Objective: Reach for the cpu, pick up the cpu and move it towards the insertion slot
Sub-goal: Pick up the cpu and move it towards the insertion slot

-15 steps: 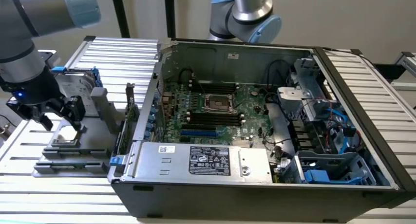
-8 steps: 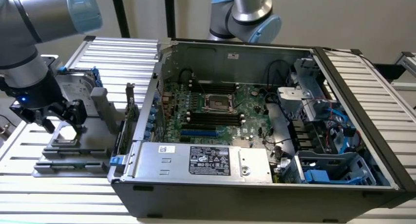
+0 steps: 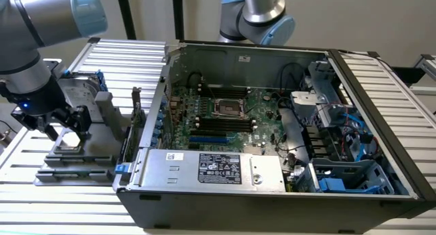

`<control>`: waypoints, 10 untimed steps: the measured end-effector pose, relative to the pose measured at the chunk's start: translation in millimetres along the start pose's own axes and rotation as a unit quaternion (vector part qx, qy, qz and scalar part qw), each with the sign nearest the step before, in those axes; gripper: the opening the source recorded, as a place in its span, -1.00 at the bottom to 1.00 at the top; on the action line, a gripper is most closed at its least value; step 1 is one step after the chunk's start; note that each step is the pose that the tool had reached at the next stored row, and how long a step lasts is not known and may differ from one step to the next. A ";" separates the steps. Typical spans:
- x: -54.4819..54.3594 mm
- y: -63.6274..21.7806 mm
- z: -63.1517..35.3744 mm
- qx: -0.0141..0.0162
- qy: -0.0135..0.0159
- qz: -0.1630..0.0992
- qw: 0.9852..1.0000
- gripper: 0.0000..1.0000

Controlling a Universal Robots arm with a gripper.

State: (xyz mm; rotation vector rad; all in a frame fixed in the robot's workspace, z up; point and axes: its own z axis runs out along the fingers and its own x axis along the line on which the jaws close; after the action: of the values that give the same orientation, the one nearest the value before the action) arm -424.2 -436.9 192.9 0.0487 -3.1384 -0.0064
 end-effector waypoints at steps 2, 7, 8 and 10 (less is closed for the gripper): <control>0.0 0.0 0.5 0.000 0.000 0.001 1.000 0.43; 0.0 0.0 1.6 0.001 0.000 0.002 1.000 0.43; 0.0 0.0 1.8 0.001 0.000 0.002 1.000 0.43; 0.0 0.0 2.3 0.001 0.000 0.003 1.000 0.43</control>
State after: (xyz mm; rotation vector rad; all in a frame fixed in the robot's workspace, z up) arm -424.3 -436.9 190.6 0.0408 -3.1385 -0.0026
